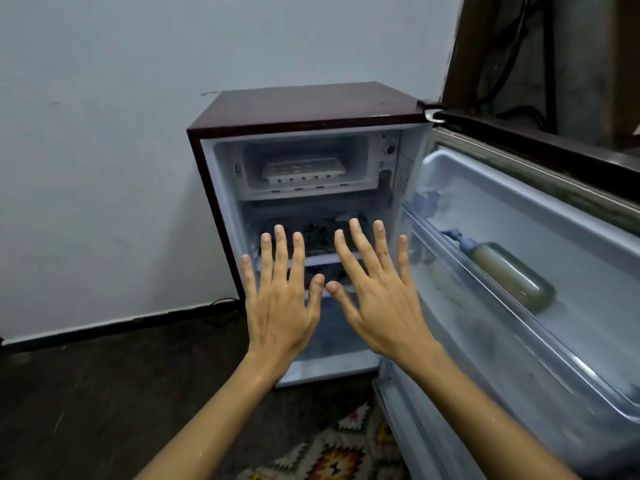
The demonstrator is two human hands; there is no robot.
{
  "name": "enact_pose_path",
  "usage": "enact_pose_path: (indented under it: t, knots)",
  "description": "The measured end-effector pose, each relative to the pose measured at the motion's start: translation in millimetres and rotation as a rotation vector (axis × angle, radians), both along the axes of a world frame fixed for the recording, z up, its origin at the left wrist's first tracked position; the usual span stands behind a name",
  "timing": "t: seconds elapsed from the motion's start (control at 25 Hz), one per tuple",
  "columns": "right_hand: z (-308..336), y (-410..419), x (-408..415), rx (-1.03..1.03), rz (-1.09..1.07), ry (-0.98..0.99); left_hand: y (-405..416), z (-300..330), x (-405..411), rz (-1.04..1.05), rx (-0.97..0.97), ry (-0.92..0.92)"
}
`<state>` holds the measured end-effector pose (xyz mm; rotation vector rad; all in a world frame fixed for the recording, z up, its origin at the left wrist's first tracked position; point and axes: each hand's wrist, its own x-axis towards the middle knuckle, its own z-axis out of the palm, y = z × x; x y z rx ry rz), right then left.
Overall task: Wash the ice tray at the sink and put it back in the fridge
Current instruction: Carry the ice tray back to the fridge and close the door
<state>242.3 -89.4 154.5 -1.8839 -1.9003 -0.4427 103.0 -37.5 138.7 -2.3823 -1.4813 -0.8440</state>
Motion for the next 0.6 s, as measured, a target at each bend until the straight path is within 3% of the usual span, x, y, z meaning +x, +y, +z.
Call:
enact_pose_path:
  t: [0.28,0.48,0.6]
  knots:
    - [-36.4,-165.6,57.4,0.150,-0.123,0.029,-146.7,-20.7,66.1,-0.086,-0.054,-0.086]
    - [-38.6,-273.4,141.3,0.335,-0.338,0.140,-239.5,-16.0,124.8,-0.140,-0.088,-0.083]
    - [-38.0,-318.8,193.7,0.338,-0.464,0.224,-281.1,-10.2,165.8,-0.221,-0.069,-0.085]
